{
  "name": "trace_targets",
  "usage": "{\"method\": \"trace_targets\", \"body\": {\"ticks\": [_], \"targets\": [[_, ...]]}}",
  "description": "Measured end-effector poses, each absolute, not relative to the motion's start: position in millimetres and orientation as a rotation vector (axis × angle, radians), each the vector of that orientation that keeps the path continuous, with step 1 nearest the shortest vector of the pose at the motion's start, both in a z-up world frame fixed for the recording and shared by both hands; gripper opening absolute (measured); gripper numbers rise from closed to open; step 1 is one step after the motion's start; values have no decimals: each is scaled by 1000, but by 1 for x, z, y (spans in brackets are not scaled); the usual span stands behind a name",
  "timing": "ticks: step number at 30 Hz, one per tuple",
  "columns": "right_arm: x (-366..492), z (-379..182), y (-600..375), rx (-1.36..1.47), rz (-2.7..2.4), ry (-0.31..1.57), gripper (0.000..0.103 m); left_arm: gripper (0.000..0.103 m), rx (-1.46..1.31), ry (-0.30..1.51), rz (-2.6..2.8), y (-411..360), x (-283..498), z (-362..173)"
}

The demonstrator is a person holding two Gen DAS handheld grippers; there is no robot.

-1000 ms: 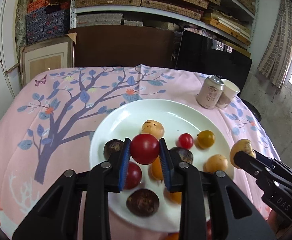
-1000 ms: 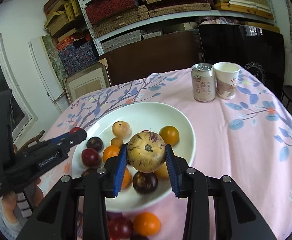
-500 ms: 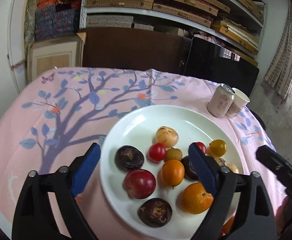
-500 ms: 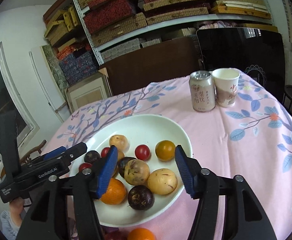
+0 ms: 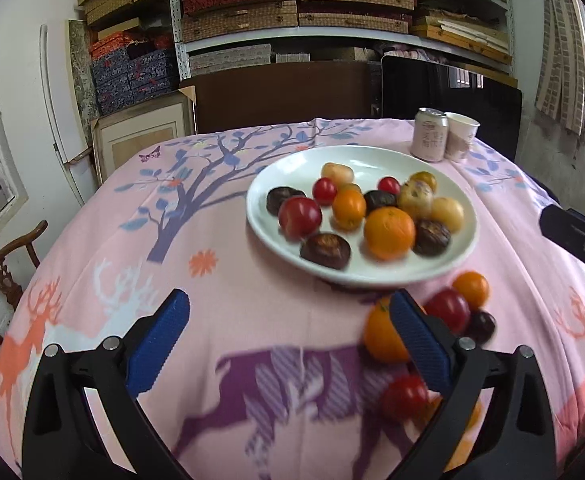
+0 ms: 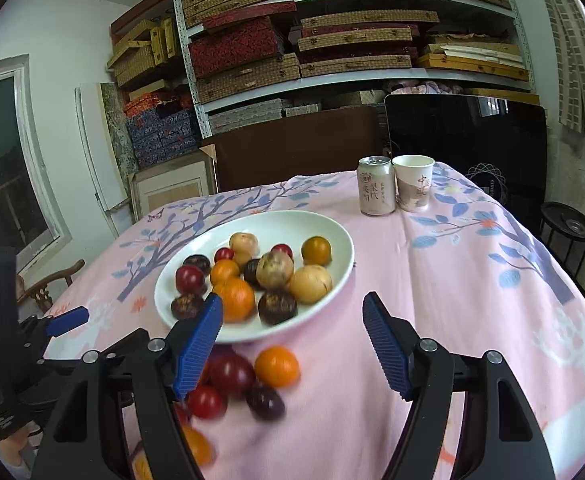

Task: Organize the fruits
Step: 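Move both open tools back toward the fruit pile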

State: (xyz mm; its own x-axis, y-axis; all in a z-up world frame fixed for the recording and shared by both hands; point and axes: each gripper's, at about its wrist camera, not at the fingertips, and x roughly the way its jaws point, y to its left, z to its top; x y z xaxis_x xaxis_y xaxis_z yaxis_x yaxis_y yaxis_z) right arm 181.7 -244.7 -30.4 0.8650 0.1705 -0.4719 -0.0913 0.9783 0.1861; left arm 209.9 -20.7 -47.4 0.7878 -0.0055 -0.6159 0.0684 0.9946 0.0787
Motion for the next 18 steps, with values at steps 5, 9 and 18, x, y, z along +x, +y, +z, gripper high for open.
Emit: {"method": "trace_targets", "body": {"ticks": [5, 9, 18], "targets": [[146, -36, -250, 178, 111, 468, 81, 98, 86, 650, -52, -20, 163, -53], [133, -45, -251, 163, 101, 493, 81, 98, 90, 647, -58, -21, 145, -55], [131, -51, -252, 159, 80, 505, 82, 98, 93, 655, -82, -22, 138, -56]]}}
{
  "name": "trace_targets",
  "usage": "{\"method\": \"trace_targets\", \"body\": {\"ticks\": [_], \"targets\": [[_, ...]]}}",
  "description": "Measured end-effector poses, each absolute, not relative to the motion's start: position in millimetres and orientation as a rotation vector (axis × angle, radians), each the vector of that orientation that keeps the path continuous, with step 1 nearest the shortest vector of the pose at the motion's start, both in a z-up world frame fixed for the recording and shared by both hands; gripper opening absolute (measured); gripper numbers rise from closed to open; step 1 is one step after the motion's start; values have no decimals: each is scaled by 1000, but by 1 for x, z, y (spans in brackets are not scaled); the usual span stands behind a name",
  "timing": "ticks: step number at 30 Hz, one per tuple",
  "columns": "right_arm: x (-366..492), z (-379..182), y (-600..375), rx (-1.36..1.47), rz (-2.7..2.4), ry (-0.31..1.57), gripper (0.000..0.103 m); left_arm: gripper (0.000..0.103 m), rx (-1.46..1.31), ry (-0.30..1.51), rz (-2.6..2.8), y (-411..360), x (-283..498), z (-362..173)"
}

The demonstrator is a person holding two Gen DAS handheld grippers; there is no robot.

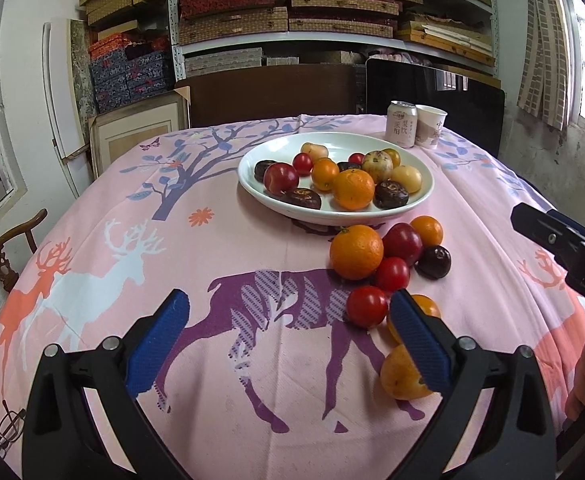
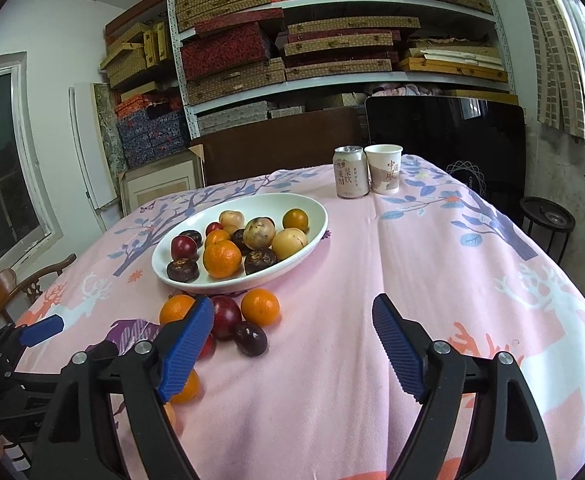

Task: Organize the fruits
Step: 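Move both open tools back toward the fruit pile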

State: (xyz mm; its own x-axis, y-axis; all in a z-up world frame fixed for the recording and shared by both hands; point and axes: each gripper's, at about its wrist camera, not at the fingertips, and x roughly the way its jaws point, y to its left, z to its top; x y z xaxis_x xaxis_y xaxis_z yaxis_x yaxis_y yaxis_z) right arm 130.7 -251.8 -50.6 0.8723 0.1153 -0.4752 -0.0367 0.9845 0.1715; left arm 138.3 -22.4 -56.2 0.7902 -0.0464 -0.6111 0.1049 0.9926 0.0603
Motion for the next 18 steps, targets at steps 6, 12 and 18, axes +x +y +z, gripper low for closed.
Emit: {"method": "trace_targets", "body": {"ticks": [6, 12, 18], "targets": [[132, -53, -252, 162, 81, 510, 83, 98, 107, 654, -91, -26, 138, -56], [132, -54, -251, 164, 86, 513, 84, 98, 133, 656, -106, -32, 135, -57], [132, -54, -252, 174, 81, 524, 84, 98, 155, 684, -158, -41, 132, -61]]}}
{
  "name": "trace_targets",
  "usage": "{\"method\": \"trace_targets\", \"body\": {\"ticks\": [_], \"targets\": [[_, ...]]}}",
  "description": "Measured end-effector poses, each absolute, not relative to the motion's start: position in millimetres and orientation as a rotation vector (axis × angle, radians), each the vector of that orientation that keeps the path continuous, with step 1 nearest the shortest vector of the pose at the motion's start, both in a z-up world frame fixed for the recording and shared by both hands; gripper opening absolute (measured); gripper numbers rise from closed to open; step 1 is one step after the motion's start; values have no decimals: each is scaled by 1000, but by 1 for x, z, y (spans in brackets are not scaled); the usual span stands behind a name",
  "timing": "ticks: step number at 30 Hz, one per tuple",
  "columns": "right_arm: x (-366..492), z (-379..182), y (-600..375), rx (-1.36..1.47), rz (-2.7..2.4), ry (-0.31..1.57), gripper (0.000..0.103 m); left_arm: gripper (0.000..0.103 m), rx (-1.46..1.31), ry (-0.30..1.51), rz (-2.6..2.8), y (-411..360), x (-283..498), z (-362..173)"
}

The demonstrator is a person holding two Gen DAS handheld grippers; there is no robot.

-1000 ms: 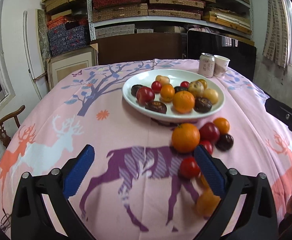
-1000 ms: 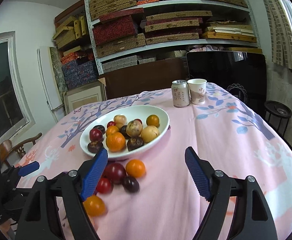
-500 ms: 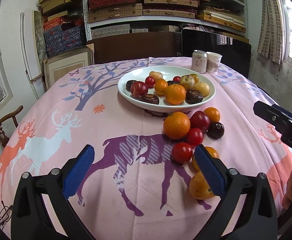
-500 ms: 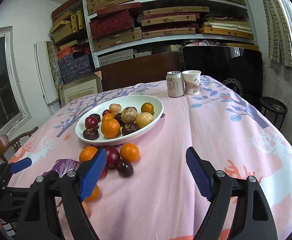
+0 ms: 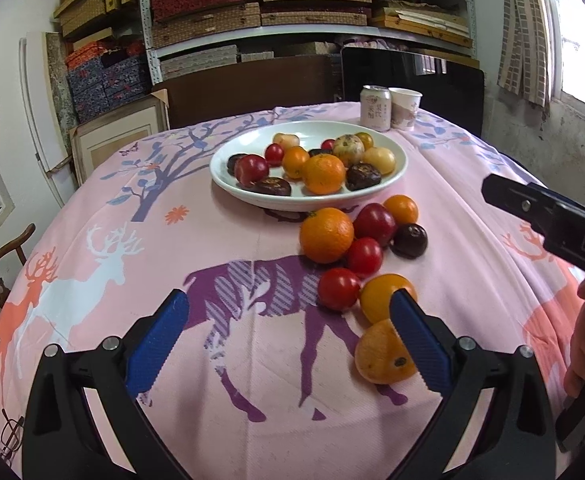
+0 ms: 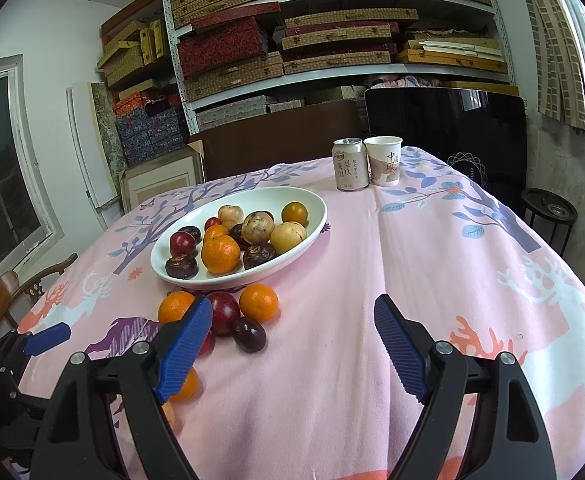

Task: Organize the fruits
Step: 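Move both open tools back toward the fruit pile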

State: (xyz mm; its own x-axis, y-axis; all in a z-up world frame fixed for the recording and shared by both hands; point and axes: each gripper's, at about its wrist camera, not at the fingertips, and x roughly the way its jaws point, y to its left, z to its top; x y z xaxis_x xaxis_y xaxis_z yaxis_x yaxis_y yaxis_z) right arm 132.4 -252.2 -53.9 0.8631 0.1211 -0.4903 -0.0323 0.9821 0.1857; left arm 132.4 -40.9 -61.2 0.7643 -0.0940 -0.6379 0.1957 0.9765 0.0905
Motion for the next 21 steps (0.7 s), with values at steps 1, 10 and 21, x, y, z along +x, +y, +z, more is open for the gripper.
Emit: {"method": "trace_targets", "body": {"ticks": [1, 10, 21], "targets": [[133, -54, -253, 177, 78, 528, 86, 98, 155, 693, -177, -42, 132, -62], [135, -55, -264, 233, 67, 544, 88, 98, 172, 749, -284, -55, 130, -72], [137, -57, -268, 258, 67, 563, 92, 98, 172, 815, -343, -62, 133, -82]]}}
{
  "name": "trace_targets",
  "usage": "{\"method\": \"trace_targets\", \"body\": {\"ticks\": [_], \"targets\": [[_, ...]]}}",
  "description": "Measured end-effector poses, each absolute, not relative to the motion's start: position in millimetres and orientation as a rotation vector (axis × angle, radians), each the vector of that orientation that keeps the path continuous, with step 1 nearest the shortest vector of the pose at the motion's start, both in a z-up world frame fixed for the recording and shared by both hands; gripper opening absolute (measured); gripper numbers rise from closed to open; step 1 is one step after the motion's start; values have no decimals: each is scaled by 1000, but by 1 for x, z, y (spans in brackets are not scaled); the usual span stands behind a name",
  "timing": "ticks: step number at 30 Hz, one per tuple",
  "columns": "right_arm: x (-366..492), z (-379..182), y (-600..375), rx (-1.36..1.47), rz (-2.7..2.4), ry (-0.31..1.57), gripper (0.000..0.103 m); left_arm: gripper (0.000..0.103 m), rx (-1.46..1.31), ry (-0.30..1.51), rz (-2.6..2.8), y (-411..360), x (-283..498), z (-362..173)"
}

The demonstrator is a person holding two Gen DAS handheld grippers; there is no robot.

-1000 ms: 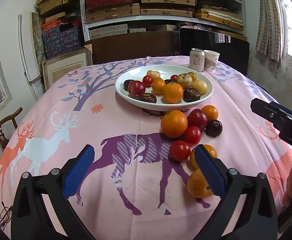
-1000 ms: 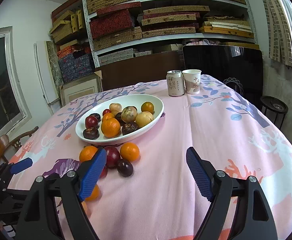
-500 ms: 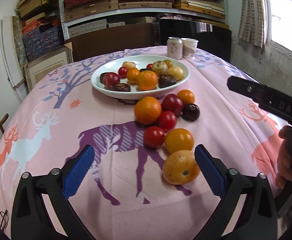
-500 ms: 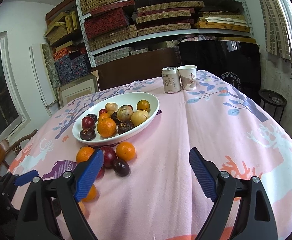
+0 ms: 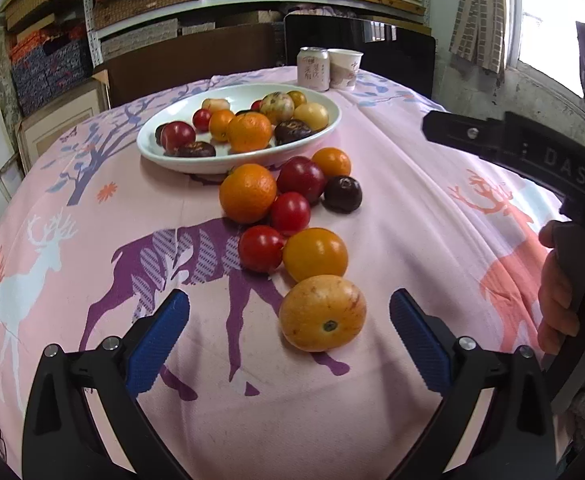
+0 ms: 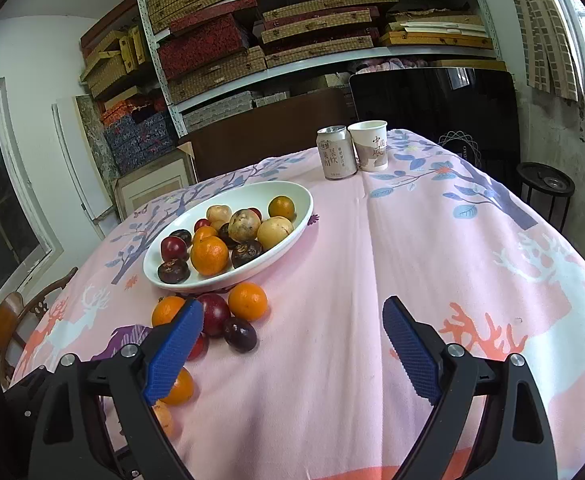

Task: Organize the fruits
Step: 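Move both open tools back toward the fruit pile, then grasp a pale yellow fruit with the left tool while the right tool grasps an orange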

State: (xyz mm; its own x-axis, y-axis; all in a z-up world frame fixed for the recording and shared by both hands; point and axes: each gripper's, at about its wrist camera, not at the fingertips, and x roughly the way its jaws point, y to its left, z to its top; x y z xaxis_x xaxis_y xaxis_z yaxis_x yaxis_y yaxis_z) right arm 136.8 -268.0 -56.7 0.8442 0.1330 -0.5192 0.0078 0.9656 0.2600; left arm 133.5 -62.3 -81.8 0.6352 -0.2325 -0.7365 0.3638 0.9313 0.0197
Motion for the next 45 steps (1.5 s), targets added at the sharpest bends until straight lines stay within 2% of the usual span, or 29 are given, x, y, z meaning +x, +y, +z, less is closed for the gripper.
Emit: {"method": "trace_targets", "body": {"ticks": [4, 10, 15, 30, 37, 39, 43, 45], "targets": [[139, -59, -269, 272, 73, 583, 92, 99, 109, 859, -310, -49, 143, -86], [140, -60, -273, 300, 77, 592, 92, 99, 55, 798, -210, -6, 125, -73], [140, -60, -272, 302, 88, 599, 92, 99, -110, 795, -164, 40, 121, -69], [143, -65, -268, 281, 96, 626, 92, 99, 73, 857, -220, 0, 126, -79], [142, -71, -227, 114, 220, 677, 92, 99, 97, 891, -238, -9, 130, -85], [139, -71, -213, 57, 262, 673, 87, 99, 76, 901, -239, -6, 132, -86], [138, -75, -189, 13, 349, 709, 64, 99, 76, 928, -254, -8, 135, -90], [141, -78, -178, 6, 385, 743, 60, 99, 79, 936, -270, -10, 136, -92]]}}
